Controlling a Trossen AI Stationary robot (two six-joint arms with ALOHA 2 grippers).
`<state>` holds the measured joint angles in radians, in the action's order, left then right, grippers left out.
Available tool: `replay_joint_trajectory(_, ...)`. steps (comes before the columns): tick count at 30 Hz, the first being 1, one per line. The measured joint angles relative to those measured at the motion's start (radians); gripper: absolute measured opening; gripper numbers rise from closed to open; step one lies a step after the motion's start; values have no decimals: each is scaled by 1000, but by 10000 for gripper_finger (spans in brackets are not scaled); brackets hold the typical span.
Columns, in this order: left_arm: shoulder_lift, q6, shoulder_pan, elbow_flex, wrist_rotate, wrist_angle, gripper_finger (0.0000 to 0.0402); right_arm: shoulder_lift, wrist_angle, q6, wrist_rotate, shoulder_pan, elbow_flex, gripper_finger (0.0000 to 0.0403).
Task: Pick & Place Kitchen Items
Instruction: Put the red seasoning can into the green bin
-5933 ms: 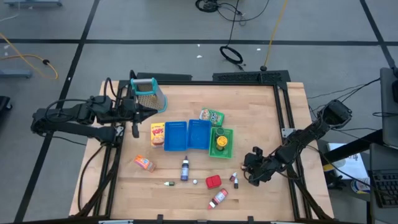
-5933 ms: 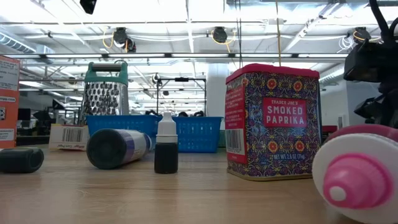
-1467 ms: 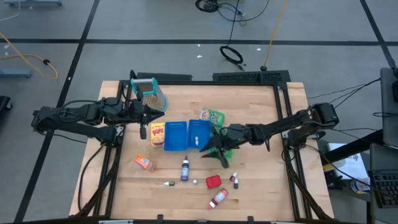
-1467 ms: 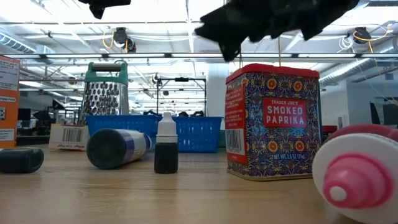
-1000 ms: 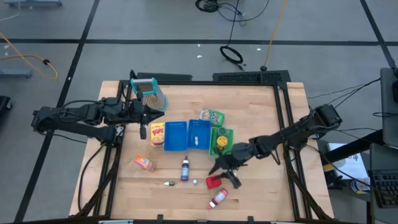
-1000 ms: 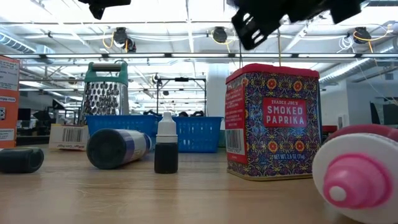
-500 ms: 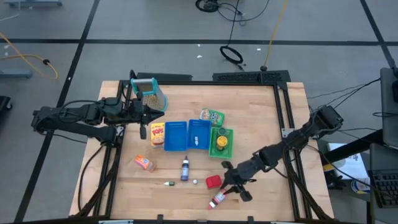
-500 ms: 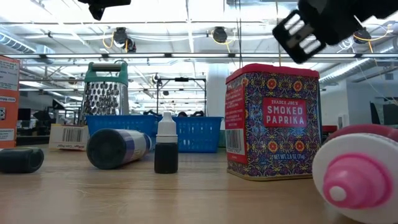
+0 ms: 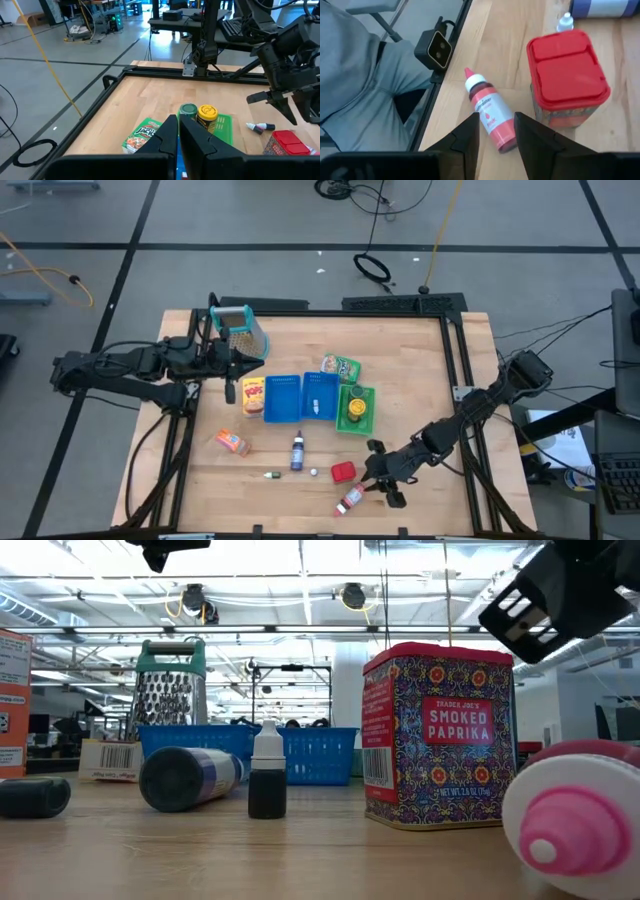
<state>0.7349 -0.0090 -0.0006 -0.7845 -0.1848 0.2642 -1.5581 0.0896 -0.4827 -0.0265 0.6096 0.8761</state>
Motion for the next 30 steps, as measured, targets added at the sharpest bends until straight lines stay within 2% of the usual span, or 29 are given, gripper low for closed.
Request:
replay_joint_trajectory(10,0,-4,0,0,0,0,21,-22,21,-6,1,24,0,199)
replay_joint_trajectory(13,0,-15,0,0,0,0,21,-57,83,-7,33,28,0,212)
replay_joint_trajectory(20,0,-20,0,0,-1,0,21,-105,194,13,57,51,3,211)
replay_joint_trajectory(23,0,-21,0,0,-1,0,21,-122,188,42,64,60,53,205)
replay_joint_trajectory(26,0,-23,0,0,-1,0,21,-142,149,88,80,61,110,204)
replay_joint_trajectory(30,0,-23,0,0,-1,0,21,-174,8,102,80,45,168,206)
